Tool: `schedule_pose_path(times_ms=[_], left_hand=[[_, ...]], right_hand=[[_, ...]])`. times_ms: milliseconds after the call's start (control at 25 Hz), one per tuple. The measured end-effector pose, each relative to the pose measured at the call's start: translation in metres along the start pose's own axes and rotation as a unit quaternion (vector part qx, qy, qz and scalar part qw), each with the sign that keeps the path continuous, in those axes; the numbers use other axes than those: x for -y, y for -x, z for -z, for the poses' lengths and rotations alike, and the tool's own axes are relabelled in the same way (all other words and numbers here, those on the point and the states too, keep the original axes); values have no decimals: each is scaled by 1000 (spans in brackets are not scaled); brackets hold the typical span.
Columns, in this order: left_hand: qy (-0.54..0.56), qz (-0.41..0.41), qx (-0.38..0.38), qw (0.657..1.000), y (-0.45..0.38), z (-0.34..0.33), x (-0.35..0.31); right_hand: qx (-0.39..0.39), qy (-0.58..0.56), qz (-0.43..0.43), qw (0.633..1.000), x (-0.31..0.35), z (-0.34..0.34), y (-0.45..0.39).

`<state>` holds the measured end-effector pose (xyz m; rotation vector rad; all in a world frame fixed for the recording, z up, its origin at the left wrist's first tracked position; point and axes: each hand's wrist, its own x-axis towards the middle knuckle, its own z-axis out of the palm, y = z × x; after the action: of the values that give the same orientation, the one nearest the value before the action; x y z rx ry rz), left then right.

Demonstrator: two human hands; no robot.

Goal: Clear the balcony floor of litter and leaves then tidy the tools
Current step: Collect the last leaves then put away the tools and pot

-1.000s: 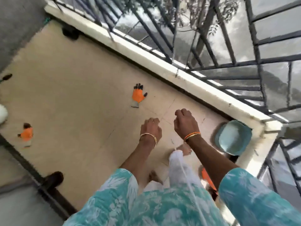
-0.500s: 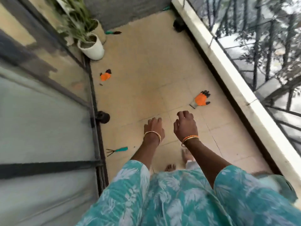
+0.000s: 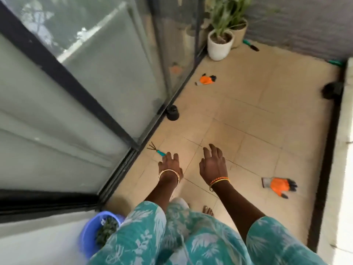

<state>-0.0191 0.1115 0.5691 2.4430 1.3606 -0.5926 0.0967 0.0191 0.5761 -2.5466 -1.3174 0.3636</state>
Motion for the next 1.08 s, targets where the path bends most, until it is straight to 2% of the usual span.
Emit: schedule_pose_path(times_ms=[240, 400, 560, 760, 920, 1000, 1080], left_hand=[[53, 107, 32, 992, -21, -12, 57], [68, 121, 54, 989, -61, -9, 99], [81, 110, 76, 988, -108, -6, 136], [99, 117, 90, 984, -176, -36, 173], [123, 137, 107, 977, -238, -94, 191], [194, 158, 101, 963, -271, -131, 195], [306, 190, 73, 930, -304, -168, 194]], right_hand=[[116, 100, 96, 983, 11, -30, -44], [144, 128, 118, 974, 35, -55, -91], [156, 107, 117, 975, 72, -89, -131], [172, 97, 115, 974, 94, -165, -176], [186, 48, 84, 978, 92, -253, -206], [202, 38, 94, 974, 86, -307, -220], [215, 40, 110, 970, 74, -362, -232]])
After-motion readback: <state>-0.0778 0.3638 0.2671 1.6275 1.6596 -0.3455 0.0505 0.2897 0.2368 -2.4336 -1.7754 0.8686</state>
